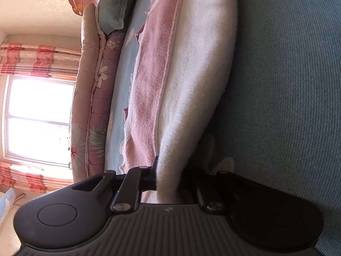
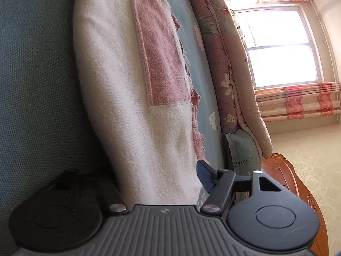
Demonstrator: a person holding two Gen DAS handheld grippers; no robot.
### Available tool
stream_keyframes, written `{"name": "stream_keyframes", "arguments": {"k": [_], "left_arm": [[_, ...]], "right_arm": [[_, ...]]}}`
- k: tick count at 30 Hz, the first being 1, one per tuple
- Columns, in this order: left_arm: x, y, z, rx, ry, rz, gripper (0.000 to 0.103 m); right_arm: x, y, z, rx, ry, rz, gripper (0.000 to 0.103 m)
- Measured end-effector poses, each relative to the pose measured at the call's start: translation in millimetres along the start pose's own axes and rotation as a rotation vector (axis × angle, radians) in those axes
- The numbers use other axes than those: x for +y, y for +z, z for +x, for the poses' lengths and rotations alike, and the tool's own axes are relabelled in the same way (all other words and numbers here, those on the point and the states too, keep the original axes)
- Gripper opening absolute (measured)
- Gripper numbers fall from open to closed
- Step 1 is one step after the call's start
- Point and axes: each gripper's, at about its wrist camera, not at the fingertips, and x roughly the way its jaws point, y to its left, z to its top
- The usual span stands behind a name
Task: Fold clothes
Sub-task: 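Close both tools on the long side edge of the folded sweater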
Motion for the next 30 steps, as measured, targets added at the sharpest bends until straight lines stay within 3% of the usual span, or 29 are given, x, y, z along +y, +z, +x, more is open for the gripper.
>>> {"name": "stream_keyframes", "arguments": {"k": [1, 3, 6, 8, 19, 30], "left_arm": [[0.1, -0.2, 0.0, 0.0, -0.001, 0.0, 0.004], [0.3, -1.0, -0.3, -0.002, -0.003, -0.001, 0.004], [0.7, -1.8, -0.2, -0.005, -0.007, -0.002, 0.004], [1.0, -2.3, 0.1, -0.007, -0.008, -0.007, 0.004], [11.5, -4.7, 0.6, -0.035, -0.007, -0.048, 0.006], [33.0, -8.4, -20.4, -0.084, -0.003, -0.006, 0.006]], "right_arm": [[12.3, -1.7, -0.4, -0.004, -0.014, -0.044, 0.016], [21.1, -3.0, -1.6, -0.013, -0.056, -0.059, 0.016], [8.8, -4.1, -1.4, -0.019, 0.0, -0.052, 0.016], [9.7, -4.5, -1.3, -0.025, 0.003, -0.101, 0.016], [6.9, -3.3, -6.2, -0.021, 0.022, -0.109, 0.015], [-20.5, -3.7, -23.0, -0.045, 0.054, -0.033, 0.014]]}}
